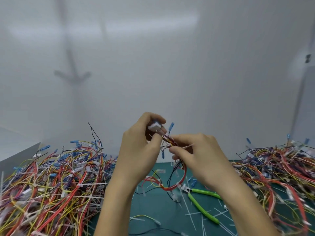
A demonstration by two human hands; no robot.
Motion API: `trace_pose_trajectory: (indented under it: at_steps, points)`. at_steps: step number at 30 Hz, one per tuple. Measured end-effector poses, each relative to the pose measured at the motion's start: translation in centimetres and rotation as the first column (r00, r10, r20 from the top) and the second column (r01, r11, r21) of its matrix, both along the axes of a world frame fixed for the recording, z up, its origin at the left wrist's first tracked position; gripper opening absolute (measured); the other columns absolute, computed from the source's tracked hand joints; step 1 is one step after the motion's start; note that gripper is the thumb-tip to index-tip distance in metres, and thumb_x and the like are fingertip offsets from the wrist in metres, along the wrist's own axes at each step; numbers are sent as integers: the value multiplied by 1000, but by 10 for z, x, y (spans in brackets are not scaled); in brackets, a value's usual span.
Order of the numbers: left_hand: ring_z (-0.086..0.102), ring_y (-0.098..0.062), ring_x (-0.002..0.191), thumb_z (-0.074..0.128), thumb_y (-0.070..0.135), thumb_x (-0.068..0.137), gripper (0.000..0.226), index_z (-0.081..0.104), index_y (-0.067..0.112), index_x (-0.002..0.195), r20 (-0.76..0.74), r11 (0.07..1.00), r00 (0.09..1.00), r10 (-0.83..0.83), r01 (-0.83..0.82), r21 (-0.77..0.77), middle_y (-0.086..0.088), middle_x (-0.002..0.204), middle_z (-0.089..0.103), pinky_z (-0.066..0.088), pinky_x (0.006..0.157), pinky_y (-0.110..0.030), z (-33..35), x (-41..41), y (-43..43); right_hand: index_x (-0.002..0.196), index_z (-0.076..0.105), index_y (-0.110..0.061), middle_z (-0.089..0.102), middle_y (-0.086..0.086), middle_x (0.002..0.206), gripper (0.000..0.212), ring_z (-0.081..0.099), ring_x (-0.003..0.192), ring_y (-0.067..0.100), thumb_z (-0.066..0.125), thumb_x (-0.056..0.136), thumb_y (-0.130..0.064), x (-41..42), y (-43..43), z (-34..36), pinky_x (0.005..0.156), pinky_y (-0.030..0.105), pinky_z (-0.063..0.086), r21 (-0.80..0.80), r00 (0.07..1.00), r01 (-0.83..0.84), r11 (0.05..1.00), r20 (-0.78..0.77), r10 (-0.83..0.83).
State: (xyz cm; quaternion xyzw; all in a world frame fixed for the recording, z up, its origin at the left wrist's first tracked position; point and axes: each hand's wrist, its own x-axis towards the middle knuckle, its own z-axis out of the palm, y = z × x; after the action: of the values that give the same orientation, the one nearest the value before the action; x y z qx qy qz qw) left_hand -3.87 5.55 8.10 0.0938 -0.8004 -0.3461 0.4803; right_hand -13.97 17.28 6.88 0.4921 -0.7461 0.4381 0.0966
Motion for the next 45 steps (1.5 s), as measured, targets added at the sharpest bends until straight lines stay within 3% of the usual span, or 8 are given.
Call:
trace_pose_trajectory:
  at_steps: [5,12,15,18,30,38,41,45]
  points:
    - [66,-1,91,67,19,90,42,50,32,126,-80,997,995,-51,55,50,16,114,59,53,75,-16,0,-5,1,86,79,-26,75,-10,69,17,72,63,3,73,88,-10,-9,4,3,62,16,56,-369,960,34,929,270,71]
    - [69,0,89,65,42,89,39,56,32,126,308,989,946,-101,61,136,15,104,71,54,87,-29,-12,0,-13,93,73,-9,78,8,80,10,76,70,22,68,88,-2,-12,8,10,57,21,57,-670,676,107,735,591,440]
    - [71,-8,77,66,24,91,6,71,24,94,255,994,963,-91,73,78,8,80,75,57,80,-27,-10,-3,-13,91,72,-6,78,12,82,7,76,71,22,67,87,-3,-13,7,9,57,21,57,-700,595,124,703,619,512]
    - [69,-10,68,64,21,92,15,73,19,80,243,994,966,-90,72,84,5,71,73,54,67,-21,-10,-2,-15,95,70,-5,78,11,84,7,76,72,22,65,89,-3,-13,7,10,57,21,58,-716,581,145,683,621,527]
    - [73,-16,69,62,9,93,16,72,19,86,-38,986,998,-48,53,156,1,78,71,62,61,-35,-5,4,-17,96,69,-16,79,1,83,7,75,65,20,66,92,-12,-18,13,11,53,23,58,-603,735,74,794,572,365]
    - [70,-12,64,61,13,93,16,71,23,86,-7,994,1000,11,-10,108,7,77,70,59,58,-26,-6,3,-18,97,69,-13,79,6,87,11,76,67,25,69,86,-14,-22,14,8,52,27,59,-615,632,95,783,645,430]
    - [71,-12,68,63,18,93,11,71,23,87,78,988,996,-52,40,152,7,80,73,58,63,-28,-8,4,-20,97,68,-10,78,9,88,14,75,65,24,68,84,-13,-22,14,10,51,25,57,-670,573,100,736,643,508]
    - [72,-9,89,53,29,100,22,72,18,97,484,966,841,-243,163,202,9,96,76,56,85,-31,-17,8,-30,99,67,-8,78,9,85,10,75,64,21,65,89,-8,-23,14,11,52,22,56,-736,550,160,658,619,560]
